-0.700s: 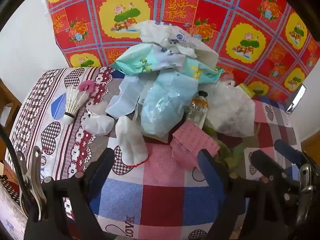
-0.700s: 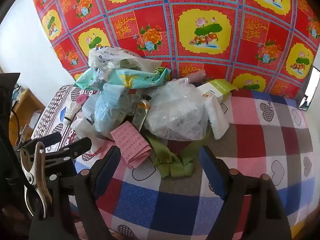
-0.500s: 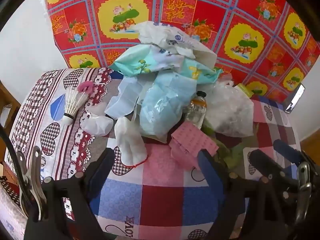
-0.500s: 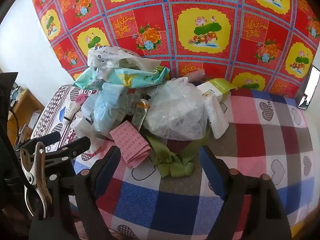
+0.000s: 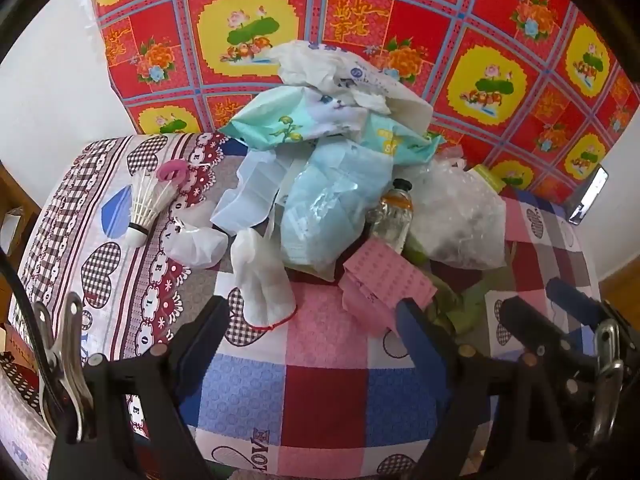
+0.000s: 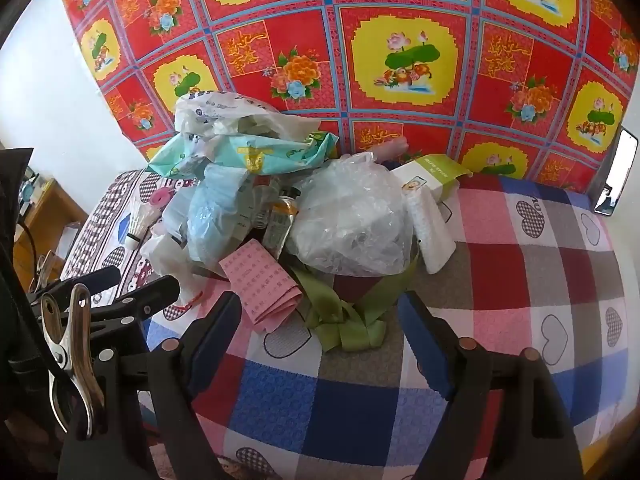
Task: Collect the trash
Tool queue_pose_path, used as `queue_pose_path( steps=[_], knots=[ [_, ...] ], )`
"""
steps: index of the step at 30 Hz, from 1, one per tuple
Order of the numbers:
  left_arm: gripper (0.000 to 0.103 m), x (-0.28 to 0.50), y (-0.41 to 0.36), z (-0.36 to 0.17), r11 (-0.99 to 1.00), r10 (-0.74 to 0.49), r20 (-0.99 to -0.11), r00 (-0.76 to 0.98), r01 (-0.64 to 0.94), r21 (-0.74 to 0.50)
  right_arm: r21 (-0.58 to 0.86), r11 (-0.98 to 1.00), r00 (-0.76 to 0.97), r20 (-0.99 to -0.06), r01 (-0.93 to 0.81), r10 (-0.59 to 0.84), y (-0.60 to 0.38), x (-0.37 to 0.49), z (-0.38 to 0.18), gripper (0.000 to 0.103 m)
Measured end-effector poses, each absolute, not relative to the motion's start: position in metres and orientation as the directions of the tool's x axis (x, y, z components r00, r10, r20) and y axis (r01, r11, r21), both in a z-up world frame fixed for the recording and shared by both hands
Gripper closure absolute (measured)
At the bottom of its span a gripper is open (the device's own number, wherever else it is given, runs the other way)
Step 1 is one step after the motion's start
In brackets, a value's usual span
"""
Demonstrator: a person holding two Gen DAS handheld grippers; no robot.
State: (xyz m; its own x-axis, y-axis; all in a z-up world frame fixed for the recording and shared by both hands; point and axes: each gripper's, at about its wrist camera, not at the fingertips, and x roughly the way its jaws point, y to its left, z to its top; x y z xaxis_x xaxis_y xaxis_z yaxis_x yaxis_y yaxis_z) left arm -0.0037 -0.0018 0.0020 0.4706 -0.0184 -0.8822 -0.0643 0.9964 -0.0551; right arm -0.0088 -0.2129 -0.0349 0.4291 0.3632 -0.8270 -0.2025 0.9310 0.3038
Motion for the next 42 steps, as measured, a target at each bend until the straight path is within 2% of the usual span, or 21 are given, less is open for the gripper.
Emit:
queue_pose_path(
  steps=[42],
  knots=[
    [0.014,-0.0081,0.0019,0.0039,0.996,-0.02,-0.88,0.474,-0.066,-0.058,0.302,0.931,0.432,-0.826,-0.204,0.362,-0.213,-0.0137,-0.033,0.021]
  ],
)
